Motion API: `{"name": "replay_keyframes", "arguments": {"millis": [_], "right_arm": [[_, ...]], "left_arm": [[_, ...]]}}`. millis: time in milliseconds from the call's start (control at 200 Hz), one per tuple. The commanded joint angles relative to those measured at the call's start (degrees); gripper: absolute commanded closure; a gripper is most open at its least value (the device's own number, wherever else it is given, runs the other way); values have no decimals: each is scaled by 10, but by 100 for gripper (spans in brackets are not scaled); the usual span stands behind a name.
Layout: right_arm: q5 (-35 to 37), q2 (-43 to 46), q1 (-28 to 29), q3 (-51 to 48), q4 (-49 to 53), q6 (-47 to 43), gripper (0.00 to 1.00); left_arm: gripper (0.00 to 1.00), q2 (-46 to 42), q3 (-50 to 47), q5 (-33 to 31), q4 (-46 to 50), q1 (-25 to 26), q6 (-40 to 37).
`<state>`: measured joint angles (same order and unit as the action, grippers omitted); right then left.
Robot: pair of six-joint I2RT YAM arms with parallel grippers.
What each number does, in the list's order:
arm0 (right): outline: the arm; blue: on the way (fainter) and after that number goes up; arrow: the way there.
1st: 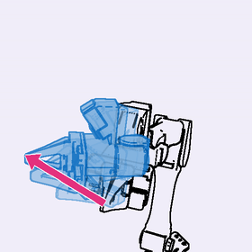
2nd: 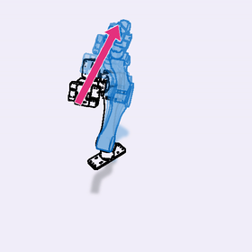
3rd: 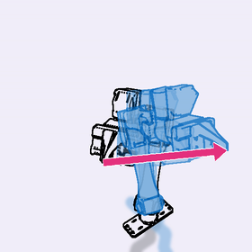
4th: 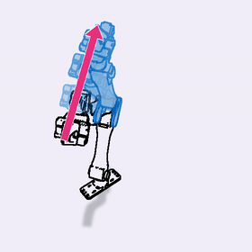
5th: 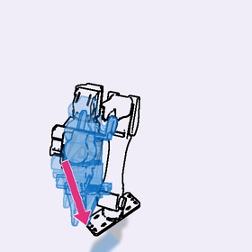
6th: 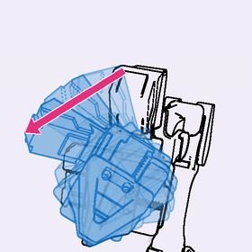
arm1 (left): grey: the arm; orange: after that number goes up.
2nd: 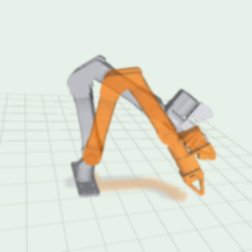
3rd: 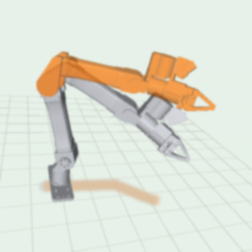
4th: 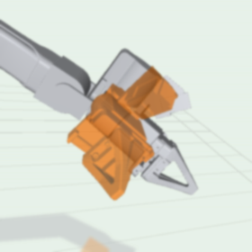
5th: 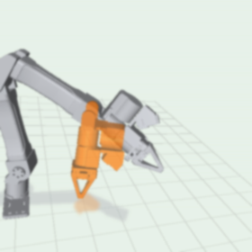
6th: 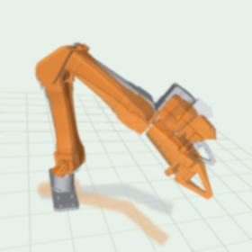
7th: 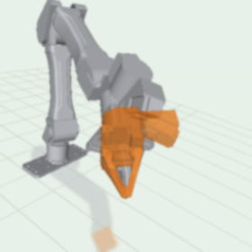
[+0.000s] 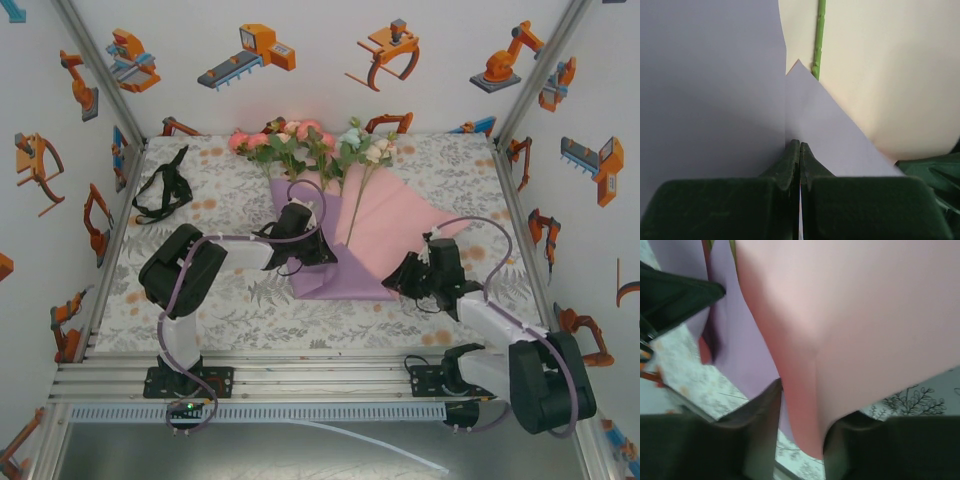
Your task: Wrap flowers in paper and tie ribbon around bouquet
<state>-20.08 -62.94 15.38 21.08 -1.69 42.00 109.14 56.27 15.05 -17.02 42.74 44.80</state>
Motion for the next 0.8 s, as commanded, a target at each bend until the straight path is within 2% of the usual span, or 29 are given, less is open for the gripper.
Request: {"name": "replay_keyframes", "arguments": {"millis": [0, 45, 115, 240, 390, 471, 556, 636, 701, 796], "right_arm": [[115, 17, 26, 46, 111, -56, 87], [126, 14, 31, 53, 118, -57, 92], [118, 3, 34, 52, 105, -53, 94], [125, -9, 35, 54, 92, -48, 100], [118, -15, 35, 60, 88, -50, 82], [111, -14, 35, 61, 87, -48, 78], [107, -14, 35, 64, 88, -46, 77], [105, -14, 35, 68, 88, -46, 77], [98, -16, 36, 71, 89, -47, 77], [77, -14, 36, 74, 88, -50, 70]], "left_arm": [[95, 0, 6, 7, -11, 5, 12], [95, -11, 8, 8, -13, 3, 15], [95, -29, 19, 7, -6, 2, 18], [84, -67, 43, 2, 6, -5, 14], [75, -131, 55, -39, 55, -24, -12], [74, -177, 37, -94, 108, -41, -21], [74, -229, -5, -192, 175, -56, -20], [74, -252, -54, -260, 191, -66, -16], [77, -245, -79, -239, 182, -78, -6], [83, -211, -88, -133, 133, -76, -7]]}}
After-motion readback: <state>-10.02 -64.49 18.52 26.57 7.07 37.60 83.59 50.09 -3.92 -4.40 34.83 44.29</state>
